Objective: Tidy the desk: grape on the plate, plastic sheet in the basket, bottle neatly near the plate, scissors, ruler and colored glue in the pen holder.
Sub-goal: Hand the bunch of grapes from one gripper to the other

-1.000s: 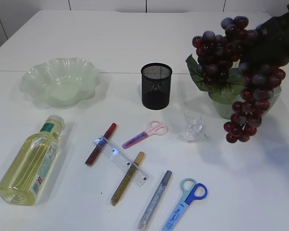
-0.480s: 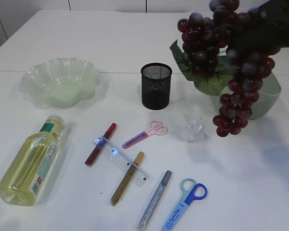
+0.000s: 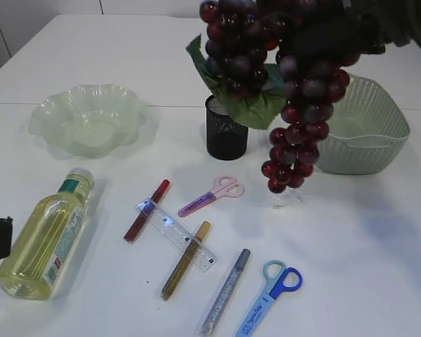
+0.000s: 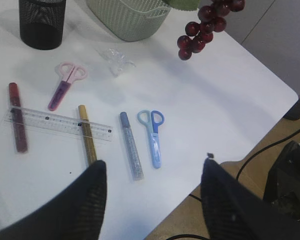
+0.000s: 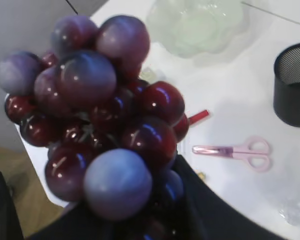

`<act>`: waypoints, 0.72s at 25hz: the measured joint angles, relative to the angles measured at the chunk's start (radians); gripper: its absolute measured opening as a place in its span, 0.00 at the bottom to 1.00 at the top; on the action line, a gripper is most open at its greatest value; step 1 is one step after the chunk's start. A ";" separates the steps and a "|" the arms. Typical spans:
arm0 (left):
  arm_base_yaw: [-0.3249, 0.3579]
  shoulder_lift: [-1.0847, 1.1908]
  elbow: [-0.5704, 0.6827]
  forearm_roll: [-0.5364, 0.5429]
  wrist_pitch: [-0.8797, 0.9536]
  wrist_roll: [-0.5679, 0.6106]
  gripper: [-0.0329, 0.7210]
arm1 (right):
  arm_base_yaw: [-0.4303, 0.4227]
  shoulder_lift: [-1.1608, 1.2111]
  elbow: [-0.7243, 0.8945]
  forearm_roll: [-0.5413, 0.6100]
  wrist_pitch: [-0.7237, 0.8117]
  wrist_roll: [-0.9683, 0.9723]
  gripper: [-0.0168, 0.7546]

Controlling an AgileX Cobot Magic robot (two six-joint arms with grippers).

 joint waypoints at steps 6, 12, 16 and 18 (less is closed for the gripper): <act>0.000 0.114 -0.056 -0.132 -0.011 0.184 0.63 | 0.011 0.000 0.000 0.133 -0.008 -0.084 0.28; -0.009 0.263 -0.137 -0.204 0.006 0.281 0.68 | 0.033 0.000 0.000 0.165 -0.012 -0.098 0.28; -0.061 0.383 -0.198 -0.254 0.011 0.363 0.72 | 0.064 0.000 0.000 0.167 -0.013 -0.100 0.28; -0.102 0.439 -0.232 -0.279 0.011 0.395 0.73 | 0.073 0.000 0.000 0.174 -0.013 -0.101 0.28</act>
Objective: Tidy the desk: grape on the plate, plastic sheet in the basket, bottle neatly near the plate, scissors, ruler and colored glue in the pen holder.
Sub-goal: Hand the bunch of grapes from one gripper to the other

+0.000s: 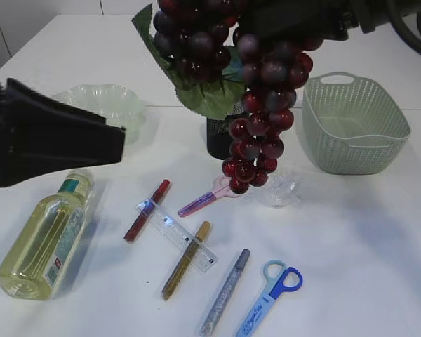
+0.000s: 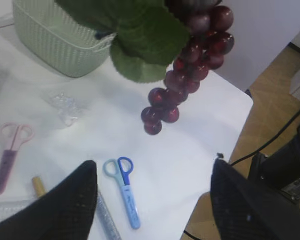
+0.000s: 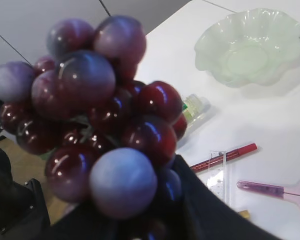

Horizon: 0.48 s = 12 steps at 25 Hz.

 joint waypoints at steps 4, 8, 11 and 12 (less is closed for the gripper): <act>-0.095 0.098 -0.062 -0.039 -0.034 0.053 0.74 | 0.002 0.000 0.000 0.006 0.000 -0.002 0.28; -0.187 0.187 -0.126 -0.079 -0.089 0.088 0.78 | 0.002 0.000 0.000 0.006 -0.002 -0.002 0.28; -0.228 0.251 -0.180 -0.105 -0.103 0.101 0.79 | 0.002 0.000 0.000 0.010 -0.002 -0.002 0.28; -0.237 0.272 -0.197 -0.113 -0.107 0.100 0.79 | 0.002 0.000 0.000 0.012 -0.002 -0.002 0.28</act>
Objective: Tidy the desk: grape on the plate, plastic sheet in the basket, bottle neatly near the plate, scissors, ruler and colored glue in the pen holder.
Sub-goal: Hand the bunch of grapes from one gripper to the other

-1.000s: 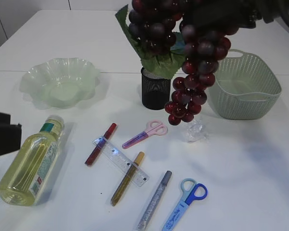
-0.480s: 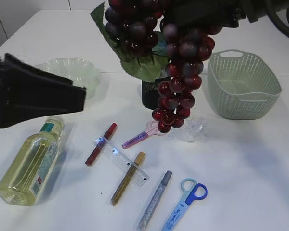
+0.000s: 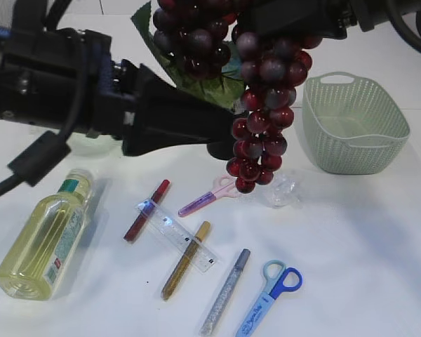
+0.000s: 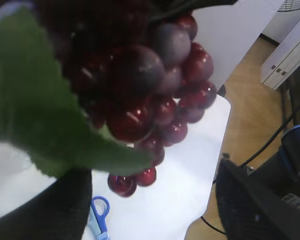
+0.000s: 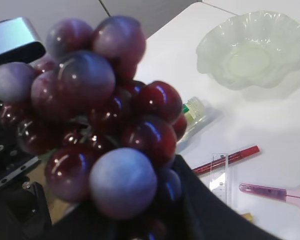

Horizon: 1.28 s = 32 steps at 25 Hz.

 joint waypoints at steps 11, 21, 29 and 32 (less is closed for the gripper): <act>-0.050 0.102 -0.068 -0.048 -0.010 0.034 0.79 | 0.000 0.000 0.000 0.009 -0.038 -0.006 0.28; -0.052 0.102 -0.079 -0.150 -0.061 0.115 0.79 | 0.000 0.000 0.000 0.125 -0.089 -0.008 0.28; -0.052 0.102 -0.079 -0.269 -0.081 0.222 0.79 | 0.000 0.000 0.000 0.186 -0.122 -0.008 0.28; -0.052 0.102 -0.079 -0.306 -0.083 0.252 0.79 | 0.000 0.006 0.000 0.225 -0.131 -0.008 0.28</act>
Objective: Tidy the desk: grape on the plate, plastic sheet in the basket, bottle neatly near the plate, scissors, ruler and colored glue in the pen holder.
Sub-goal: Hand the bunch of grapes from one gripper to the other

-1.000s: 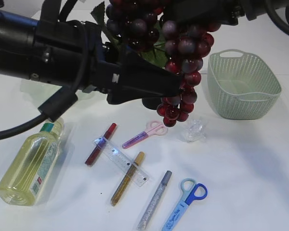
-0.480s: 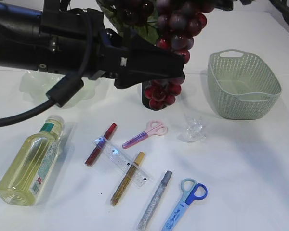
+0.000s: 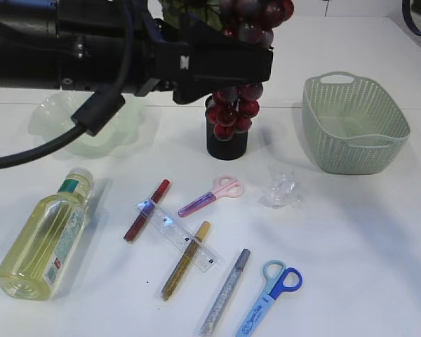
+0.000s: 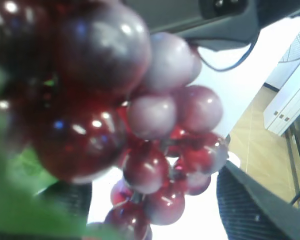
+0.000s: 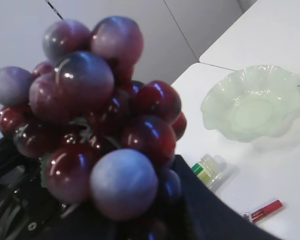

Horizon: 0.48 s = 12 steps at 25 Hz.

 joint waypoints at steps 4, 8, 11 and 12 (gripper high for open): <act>0.000 0.000 0.000 -0.035 -0.004 0.029 0.79 | 0.000 0.020 0.000 0.040 -0.003 0.000 0.28; 0.000 0.000 0.000 -0.063 -0.008 0.070 0.79 | 0.000 0.030 0.000 0.065 -0.003 0.002 0.28; 0.000 0.004 -0.002 -0.069 -0.014 0.090 0.79 | 0.000 0.030 0.000 0.076 -0.006 0.002 0.28; 0.000 0.012 -0.003 -0.069 -0.016 0.095 0.79 | 0.000 0.030 0.000 0.084 -0.006 0.002 0.28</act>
